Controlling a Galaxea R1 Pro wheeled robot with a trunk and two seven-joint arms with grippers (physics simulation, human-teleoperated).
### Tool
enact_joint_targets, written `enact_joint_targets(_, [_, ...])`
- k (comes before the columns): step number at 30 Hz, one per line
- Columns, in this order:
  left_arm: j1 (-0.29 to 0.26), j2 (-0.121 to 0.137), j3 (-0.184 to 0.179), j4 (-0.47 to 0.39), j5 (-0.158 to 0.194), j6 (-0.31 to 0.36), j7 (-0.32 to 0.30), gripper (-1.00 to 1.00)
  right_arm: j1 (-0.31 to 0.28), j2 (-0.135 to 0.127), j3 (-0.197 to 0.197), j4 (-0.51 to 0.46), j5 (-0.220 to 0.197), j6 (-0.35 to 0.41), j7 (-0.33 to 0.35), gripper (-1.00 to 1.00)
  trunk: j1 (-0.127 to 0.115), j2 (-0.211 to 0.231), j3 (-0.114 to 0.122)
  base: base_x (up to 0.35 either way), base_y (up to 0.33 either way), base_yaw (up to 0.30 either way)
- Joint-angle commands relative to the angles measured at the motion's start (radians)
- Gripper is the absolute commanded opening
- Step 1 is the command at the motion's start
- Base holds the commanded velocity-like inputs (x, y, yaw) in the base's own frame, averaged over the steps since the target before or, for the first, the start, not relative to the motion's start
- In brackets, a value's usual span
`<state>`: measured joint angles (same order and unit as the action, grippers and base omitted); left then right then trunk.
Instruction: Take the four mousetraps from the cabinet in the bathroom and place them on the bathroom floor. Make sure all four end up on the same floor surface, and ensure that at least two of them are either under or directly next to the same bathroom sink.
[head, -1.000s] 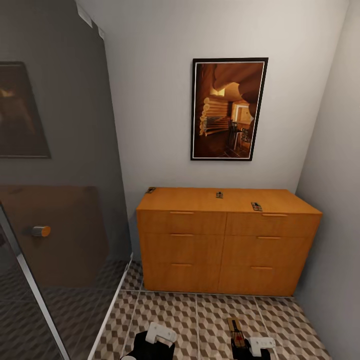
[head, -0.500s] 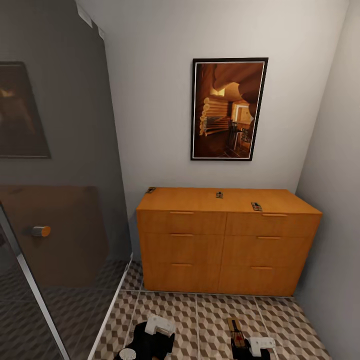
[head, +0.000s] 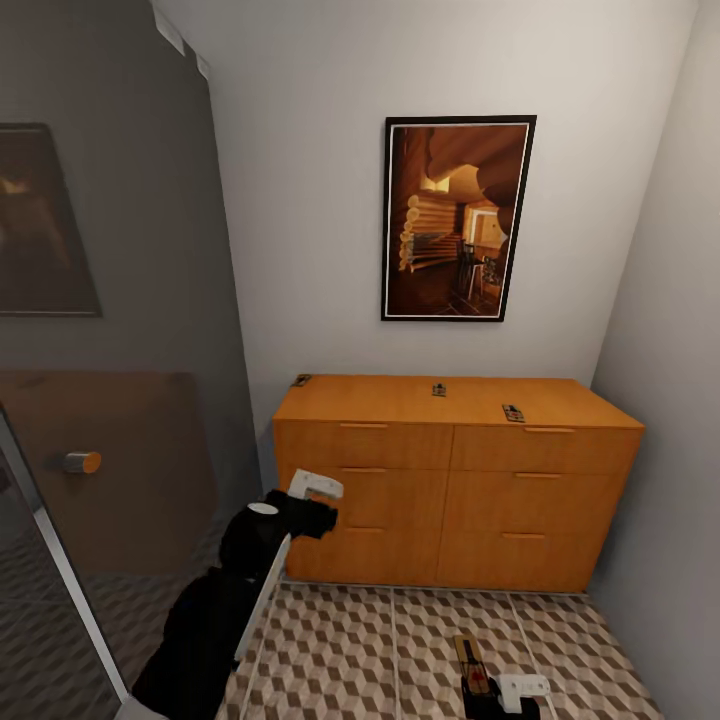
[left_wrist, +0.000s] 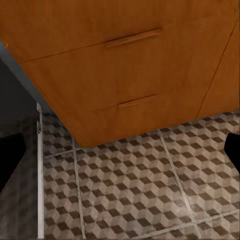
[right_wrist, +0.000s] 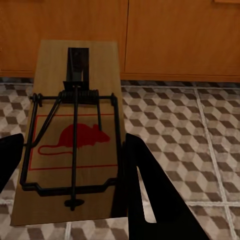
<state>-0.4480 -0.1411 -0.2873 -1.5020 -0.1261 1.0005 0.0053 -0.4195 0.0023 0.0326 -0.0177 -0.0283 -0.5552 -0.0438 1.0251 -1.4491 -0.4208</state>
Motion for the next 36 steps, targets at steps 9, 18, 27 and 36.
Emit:
enact_joint_targets(9, [-0.352,0.001,0.124,0.251,-0.001,0.012,0.001,1.0,-0.001,0.001,0.004,0.001,-0.005,-0.003,0.001,-1.0,0.0,-0.001,-0.001,0.0,0.0,0.0])
enact_joint_targets(18, [-0.55,0.004,0.145,0.433,-0.001,0.009,0.058,1.0,-0.001,0.002,0.004,0.001,-0.005,-0.003,0.002,-1.0,0.0,-0.001,-0.001,0.0,0.0,0.0])
enact_joint_targets(27, [-0.567,0.037,0.15,0.459,0.005,0.015,0.061,1.0,-0.001,0.003,0.004,0.001,-0.005,-0.003,0.002,-1.0,0.0,-0.001,-0.001,0.0,0.0,0.0])
enact_joint_targets(36, [-0.569,0.097,0.145,0.388,0.003,0.015,-0.145,1.0,-0.001,0.015,0.004,0.001,-0.005,-0.003,0.002,-1.0,0.0,-0.001,-0.001,0.0,0.0,0.0])
